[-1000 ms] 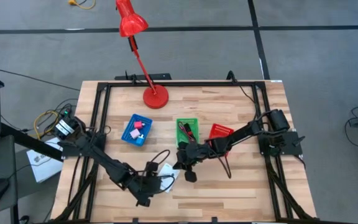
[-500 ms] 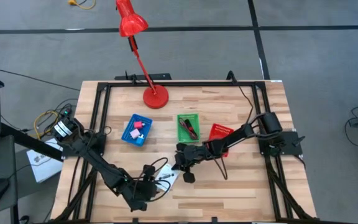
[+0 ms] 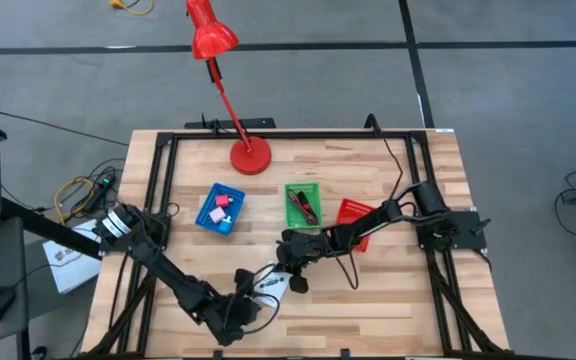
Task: Pick and place items into bin
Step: Put the white card reader box into the red bin
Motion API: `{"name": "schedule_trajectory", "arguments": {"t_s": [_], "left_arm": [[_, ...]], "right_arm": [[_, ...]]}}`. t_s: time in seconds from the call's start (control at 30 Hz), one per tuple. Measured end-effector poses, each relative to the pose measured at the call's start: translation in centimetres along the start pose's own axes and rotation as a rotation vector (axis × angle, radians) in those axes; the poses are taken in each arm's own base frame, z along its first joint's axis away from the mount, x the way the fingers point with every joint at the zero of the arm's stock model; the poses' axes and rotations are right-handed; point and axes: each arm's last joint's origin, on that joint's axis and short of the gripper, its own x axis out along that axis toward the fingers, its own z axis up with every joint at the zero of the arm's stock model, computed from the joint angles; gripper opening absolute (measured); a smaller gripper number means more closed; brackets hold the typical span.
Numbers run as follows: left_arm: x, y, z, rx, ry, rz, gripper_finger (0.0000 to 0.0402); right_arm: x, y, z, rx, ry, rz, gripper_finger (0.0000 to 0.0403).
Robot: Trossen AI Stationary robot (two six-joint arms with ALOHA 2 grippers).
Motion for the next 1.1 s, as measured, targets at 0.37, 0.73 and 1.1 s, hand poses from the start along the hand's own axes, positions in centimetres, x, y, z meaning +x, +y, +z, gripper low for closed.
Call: {"name": "schedule_trajectory", "arguments": {"t_s": [0.37,0.73,1.1], "left_arm": [[-0.4,-0.6,1.1,0.075,-0.030,0.083,0.0179],[-0.4,-0.5,1.1,0.078,-0.031,0.091,0.0179],[-0.4,-0.5,1.0,0.058,-0.018,0.085,0.0179]], "right_arm": [[0.0,0.9,-0.5,0.026,0.046,-0.029,0.0000],[0.2,1.0,0.4,0.019,0.035,-0.037,0.0000],[0.3,2.6,0.3,-0.052,0.026,-0.100,0.0000]]}}
